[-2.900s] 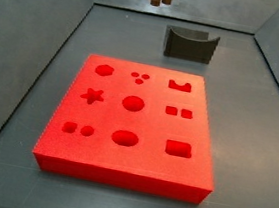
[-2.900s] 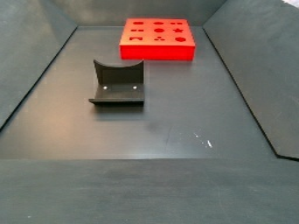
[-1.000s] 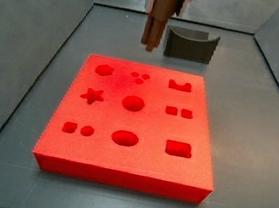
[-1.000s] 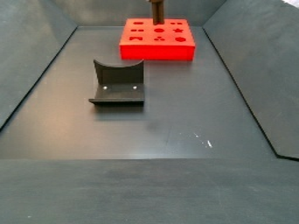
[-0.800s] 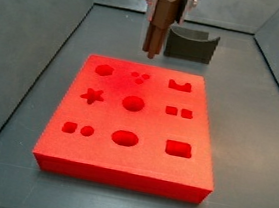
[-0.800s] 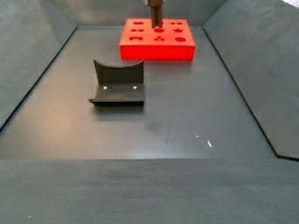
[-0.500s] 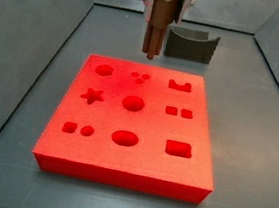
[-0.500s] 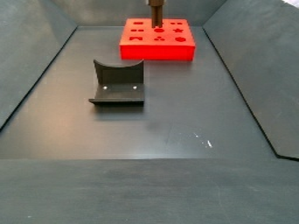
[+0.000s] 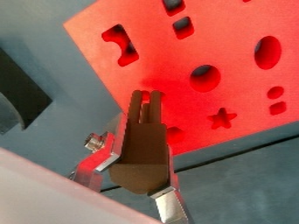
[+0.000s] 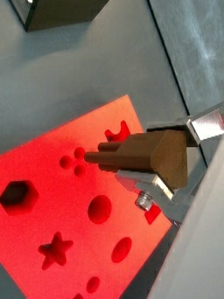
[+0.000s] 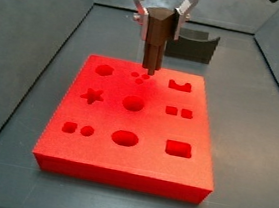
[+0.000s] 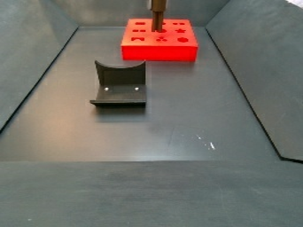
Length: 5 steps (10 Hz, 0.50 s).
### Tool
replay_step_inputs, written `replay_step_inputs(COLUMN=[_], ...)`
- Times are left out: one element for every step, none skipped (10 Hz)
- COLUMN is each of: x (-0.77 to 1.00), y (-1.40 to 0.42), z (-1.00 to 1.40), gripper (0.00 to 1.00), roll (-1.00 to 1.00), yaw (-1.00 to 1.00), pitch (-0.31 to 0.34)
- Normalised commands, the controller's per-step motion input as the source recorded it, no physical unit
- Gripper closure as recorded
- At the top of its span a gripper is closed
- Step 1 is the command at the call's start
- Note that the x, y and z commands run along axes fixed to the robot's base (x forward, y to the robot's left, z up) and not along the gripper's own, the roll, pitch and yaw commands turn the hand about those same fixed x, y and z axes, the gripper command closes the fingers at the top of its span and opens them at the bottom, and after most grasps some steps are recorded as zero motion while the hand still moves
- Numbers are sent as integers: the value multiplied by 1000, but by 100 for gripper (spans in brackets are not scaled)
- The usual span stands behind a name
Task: Insert the 3 prong object.
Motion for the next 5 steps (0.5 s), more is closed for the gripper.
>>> replay_step_inputs(x=[103, 51, 0, 0, 0], y=[0, 0, 0, 17, 0], z=[-226, -237, -209, -206, -97], gripper=[100, 100, 100, 100, 100], roll=[199, 144, 21, -33, -131], yaw=[-420, -443, -329, -286, -169], pitch=[293, 367, 344, 387, 431])
